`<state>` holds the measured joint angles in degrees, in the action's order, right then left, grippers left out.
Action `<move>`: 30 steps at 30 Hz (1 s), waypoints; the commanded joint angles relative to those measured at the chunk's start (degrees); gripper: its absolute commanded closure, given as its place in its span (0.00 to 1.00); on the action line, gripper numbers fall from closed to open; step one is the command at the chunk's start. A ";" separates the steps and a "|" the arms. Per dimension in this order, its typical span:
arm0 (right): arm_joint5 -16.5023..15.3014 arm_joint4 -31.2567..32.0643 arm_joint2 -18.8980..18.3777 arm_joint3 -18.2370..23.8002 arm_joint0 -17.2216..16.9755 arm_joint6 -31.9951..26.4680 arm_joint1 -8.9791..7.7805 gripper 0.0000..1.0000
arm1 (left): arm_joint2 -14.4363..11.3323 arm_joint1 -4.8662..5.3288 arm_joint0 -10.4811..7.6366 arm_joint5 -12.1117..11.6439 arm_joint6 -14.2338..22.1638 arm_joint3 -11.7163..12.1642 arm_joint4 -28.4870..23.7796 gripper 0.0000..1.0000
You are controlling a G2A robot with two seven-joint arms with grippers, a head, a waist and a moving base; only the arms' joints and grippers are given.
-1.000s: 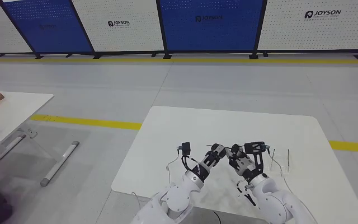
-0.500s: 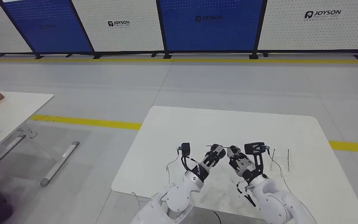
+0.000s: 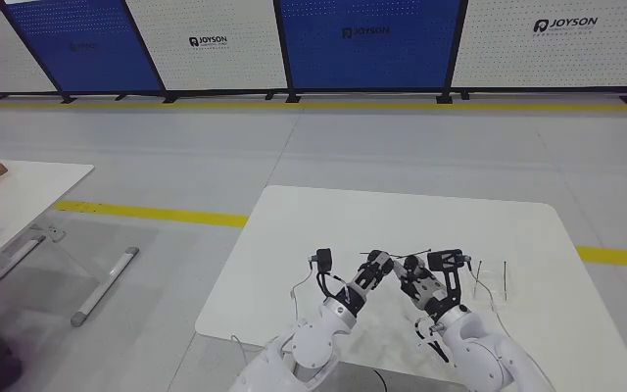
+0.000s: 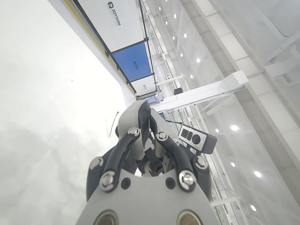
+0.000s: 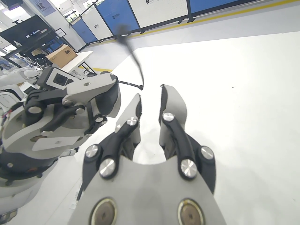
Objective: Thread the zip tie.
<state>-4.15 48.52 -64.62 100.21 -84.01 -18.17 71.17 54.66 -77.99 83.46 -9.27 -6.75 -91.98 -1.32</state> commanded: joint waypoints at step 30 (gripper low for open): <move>-0.66 -0.14 -0.16 -0.38 0.67 0.15 0.23 0.96 | -0.55 -0.36 -0.12 0.33 0.61 0.13 0.98 1.00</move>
<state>-4.80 48.37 -64.78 99.83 -83.35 -18.00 71.40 54.11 -78.35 83.28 -8.91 -6.15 -91.82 -0.41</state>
